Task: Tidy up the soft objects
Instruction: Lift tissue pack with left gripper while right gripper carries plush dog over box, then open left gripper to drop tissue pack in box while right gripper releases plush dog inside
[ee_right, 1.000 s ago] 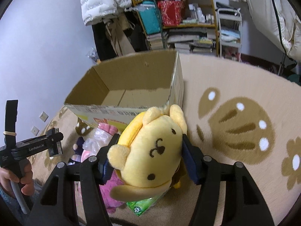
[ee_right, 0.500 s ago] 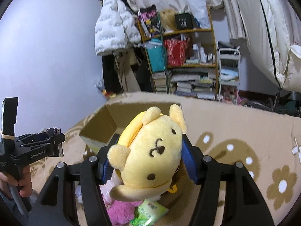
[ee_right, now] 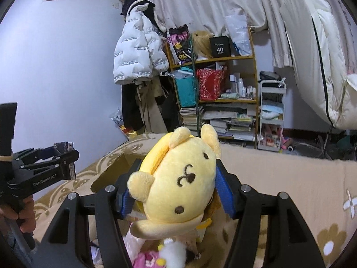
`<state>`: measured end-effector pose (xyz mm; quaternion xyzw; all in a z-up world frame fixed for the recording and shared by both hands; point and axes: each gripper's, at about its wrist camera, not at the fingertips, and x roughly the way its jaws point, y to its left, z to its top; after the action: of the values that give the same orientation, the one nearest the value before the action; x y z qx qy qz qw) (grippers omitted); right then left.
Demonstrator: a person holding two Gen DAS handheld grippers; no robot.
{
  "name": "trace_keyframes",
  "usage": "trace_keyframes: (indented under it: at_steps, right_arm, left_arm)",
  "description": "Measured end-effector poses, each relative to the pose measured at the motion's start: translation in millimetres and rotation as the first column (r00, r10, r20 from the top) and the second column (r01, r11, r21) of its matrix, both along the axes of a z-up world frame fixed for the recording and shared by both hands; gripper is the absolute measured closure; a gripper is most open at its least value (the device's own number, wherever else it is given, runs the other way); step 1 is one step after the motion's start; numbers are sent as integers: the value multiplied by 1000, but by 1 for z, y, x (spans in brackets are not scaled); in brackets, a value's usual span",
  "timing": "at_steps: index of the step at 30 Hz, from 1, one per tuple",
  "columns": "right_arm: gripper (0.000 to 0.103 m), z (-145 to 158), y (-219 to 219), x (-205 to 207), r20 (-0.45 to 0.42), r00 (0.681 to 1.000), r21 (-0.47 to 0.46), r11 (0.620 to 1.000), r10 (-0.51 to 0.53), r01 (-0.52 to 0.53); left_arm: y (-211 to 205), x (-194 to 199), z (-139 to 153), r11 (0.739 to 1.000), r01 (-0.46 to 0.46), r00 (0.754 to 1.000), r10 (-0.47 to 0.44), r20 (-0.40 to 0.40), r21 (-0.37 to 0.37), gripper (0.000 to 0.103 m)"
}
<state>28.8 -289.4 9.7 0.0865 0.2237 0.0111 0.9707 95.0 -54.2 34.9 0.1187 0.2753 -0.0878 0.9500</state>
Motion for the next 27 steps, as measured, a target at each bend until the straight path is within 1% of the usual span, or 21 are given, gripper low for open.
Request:
trace_keyframes:
  at_steps: [2, 5, 7, 11, 16, 20, 27]
  right_arm:
    - [37, 0, 3, 8, 1, 1000, -22, 1000, 4, -4]
    - [37, 3, 8, 18, 9, 1000, -56, 998, 19, -18]
    - [37, 5, 9, 23, 14, 999, -68, 997, 31, -30]
    - [37, 6, 9, 35, 15, 999, -74, 996, 41, -40]
    - [37, 3, 9, 44, 13, 998, -75, 996, 56, -55]
    - [37, -3, 11, 51, 5, 998, -70, 996, 64, -64]
    - [37, -15, 15, 60, -21, 996, -58, 994, 92, -93]
  left_arm:
    - [-1, 4, 3, 1000, 2, 1000, -2, 10, 1, 54]
    - [-1, 13, 7, 1000, -2, 1000, 2, 10, -24, 54]
    - [-4, 19, 9, 1000, 3, 1000, -2, 18, -28, 54]
    - [-9, 27, 9, 1000, 21, 999, -20, 25, -18, 54]
    - [-12, 37, 7, 999, 34, 999, -34, 25, -30, 54]
    - [-15, 44, 0, 998, 43, 999, -42, 5, -50, 53]
    - [-23, 53, -18, 996, 62, 997, -65, -43, -57, 53]
